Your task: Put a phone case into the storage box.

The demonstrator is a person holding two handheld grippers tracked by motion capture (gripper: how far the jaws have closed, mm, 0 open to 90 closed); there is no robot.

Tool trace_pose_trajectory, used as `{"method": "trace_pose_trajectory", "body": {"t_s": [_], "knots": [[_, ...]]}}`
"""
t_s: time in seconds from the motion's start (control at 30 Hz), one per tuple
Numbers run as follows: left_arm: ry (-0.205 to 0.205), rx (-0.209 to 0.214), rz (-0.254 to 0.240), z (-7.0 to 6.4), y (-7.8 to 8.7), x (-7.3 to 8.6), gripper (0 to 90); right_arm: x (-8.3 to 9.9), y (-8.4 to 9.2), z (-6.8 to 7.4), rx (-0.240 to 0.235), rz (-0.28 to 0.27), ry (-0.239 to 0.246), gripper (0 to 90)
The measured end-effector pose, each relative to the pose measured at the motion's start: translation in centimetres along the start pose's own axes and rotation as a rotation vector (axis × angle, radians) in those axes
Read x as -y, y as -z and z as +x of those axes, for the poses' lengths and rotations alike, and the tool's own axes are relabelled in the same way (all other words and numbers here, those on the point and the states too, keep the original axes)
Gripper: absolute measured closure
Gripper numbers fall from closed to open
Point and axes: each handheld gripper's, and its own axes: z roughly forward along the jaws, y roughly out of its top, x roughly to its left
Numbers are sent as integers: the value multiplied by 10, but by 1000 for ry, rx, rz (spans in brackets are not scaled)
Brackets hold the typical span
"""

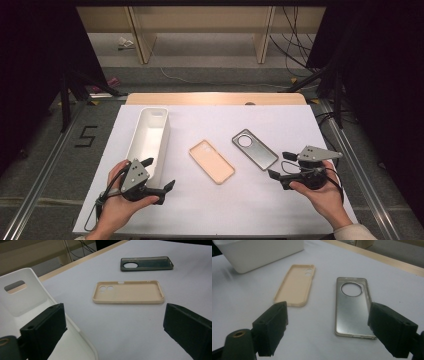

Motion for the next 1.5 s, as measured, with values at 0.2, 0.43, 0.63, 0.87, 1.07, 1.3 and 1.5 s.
{"method": "trace_pose_trajectory", "body": {"t_s": [0.2,0.43,0.63,0.87,1.07,1.3,1.5], "knots": [[0,-3,-7,0,1,-1,47,0,-2,-4,26,2,-8,185],[0,-5,-8,-1,0,-1,57,-5,-15,-25,123,50,-32,475],[3,-2,-12,-1,-1,-2,64,-10,-33,-48,182,137,-64,822],[8,1,-14,-1,-2,-2,70,-9,-57,-73,229,260,-137,900],[4,2,-14,-1,-2,-2,72,-7,-75,-80,254,355,-157,900],[3,2,-14,-1,-1,-2,74,-4,-86,-85,254,410,-178,900],[5,3,-12,-1,-1,-1,74,-2,-88,-85,241,444,-183,900]]}}
